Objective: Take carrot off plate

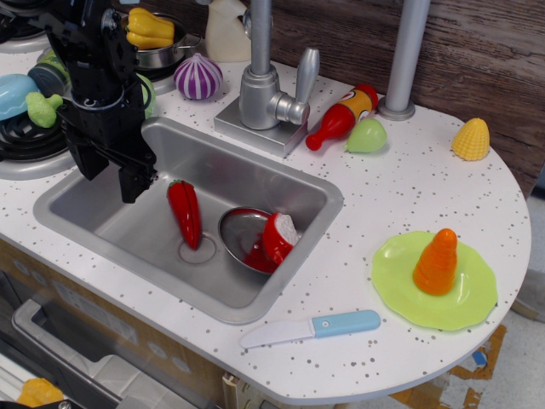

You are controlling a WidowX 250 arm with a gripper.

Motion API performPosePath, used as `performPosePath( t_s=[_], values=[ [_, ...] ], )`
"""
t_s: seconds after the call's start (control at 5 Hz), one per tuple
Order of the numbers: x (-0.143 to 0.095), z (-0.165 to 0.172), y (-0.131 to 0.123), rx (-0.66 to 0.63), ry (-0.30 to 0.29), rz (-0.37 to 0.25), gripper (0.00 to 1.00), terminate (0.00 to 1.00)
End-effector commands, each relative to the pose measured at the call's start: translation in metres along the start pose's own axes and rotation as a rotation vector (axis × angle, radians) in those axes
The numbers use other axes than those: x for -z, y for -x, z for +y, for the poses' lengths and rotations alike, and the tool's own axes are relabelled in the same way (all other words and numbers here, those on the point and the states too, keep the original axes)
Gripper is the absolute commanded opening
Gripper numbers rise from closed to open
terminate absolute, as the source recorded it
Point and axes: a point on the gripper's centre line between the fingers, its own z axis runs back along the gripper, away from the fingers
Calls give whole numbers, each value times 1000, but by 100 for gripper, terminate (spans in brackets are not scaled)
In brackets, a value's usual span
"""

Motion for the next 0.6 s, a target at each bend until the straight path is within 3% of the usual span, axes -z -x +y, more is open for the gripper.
performPosePath(
  t_s=[0.0, 0.2, 0.4],
  values=[
    [0, 0, 0, 0, 0, 0, 100, 0],
    [-53, -18, -10, -6, -35, 51, 100, 0],
    [-99, -49, -25, -11, -20, 73, 100, 0]
  ],
)
